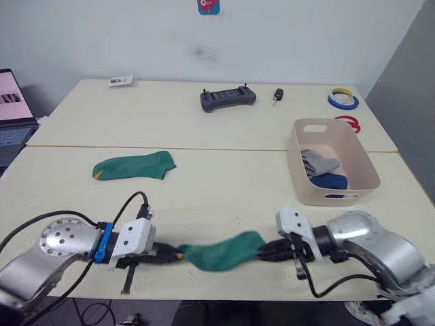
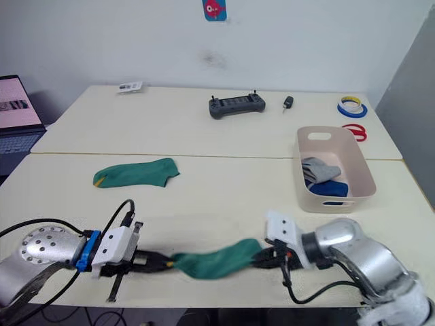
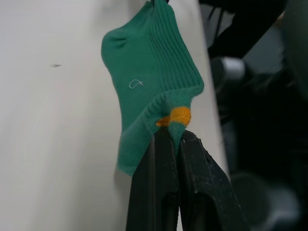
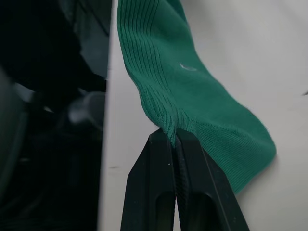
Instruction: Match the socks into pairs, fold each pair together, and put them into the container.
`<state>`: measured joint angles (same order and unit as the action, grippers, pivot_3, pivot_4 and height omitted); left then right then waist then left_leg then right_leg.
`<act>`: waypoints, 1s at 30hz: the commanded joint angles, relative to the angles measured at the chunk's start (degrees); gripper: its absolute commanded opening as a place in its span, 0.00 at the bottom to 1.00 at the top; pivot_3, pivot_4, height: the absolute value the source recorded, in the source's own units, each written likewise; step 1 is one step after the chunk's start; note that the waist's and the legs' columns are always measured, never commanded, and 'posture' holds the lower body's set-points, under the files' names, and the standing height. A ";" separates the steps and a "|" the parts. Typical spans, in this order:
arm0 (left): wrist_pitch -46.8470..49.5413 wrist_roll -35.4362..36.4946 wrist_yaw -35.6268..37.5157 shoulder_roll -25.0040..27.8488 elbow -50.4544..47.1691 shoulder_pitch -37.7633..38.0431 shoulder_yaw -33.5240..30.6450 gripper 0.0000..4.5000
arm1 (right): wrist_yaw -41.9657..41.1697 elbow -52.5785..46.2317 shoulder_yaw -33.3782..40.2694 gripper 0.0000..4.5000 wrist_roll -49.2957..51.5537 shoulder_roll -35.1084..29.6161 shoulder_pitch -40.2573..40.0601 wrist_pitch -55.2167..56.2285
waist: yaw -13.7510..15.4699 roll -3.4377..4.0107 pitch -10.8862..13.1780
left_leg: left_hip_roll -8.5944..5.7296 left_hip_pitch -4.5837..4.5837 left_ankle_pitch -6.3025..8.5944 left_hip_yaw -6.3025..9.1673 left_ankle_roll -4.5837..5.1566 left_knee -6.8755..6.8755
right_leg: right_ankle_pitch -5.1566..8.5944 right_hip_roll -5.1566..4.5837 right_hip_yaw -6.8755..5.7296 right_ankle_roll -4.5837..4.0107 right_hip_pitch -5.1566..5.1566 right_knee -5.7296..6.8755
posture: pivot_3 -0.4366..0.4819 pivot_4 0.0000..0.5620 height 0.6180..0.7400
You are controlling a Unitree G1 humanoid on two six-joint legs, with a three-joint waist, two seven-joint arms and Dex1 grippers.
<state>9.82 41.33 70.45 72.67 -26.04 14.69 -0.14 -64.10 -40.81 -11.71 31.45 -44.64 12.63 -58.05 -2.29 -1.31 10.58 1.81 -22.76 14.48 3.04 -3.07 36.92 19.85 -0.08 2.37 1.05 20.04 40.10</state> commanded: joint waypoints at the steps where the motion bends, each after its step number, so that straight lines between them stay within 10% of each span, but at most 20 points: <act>1: 7.98 5.57 1.73 0.68 -2.85 5.11 -4.54 0.00 | 1.00 -3.98 2.55 0.00 8.25 -1.23 0.26 -7.53 | 0.02 0.09 0.03 | -0.02 0.02 0.00 0.01 0.00 -0.02 | 0.00 0.00 0.00 -0.01 -0.01 -0.01 | 0.48 0.27 1.00; 21: 36.48 6.53 -16.19 -19.68 16.14 -16.77 -3.67 0.00 | 21.75 27.67 -2.36 0.00 1.37 14.38 19.65 -12.52 | 0.42 0.06 0.02 | -0.13 -0.20 0.00 -0.02 0.01 0.00 | 0.01 -0.05 0.02 -0.02 0.20 -0.11 | 0.48 0.27 1.00; 30: 37.49 3.85 -15.10 -20.96 15.56 -20.01 -2.94 0.00 | 16.55 26.39 3.13 0.60 0.99 6.66 17.70 -3.44 | 0.51 0.06 0.02 | -0.14 -0.20 0.00 -0.01 0.00 0.02 | 0.00 -0.07 0.06 -0.02 0.18 -0.10 | 0.48 0.27 1.00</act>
<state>47.47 45.80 54.55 51.58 -9.32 -4.26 -2.56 -45.49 -12.19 -11.62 30.66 -37.12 30.28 -62.94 -1.78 -1.25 10.60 1.66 -22.97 14.48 3.04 -3.07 36.94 19.85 -0.15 2.41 1.03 20.22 39.99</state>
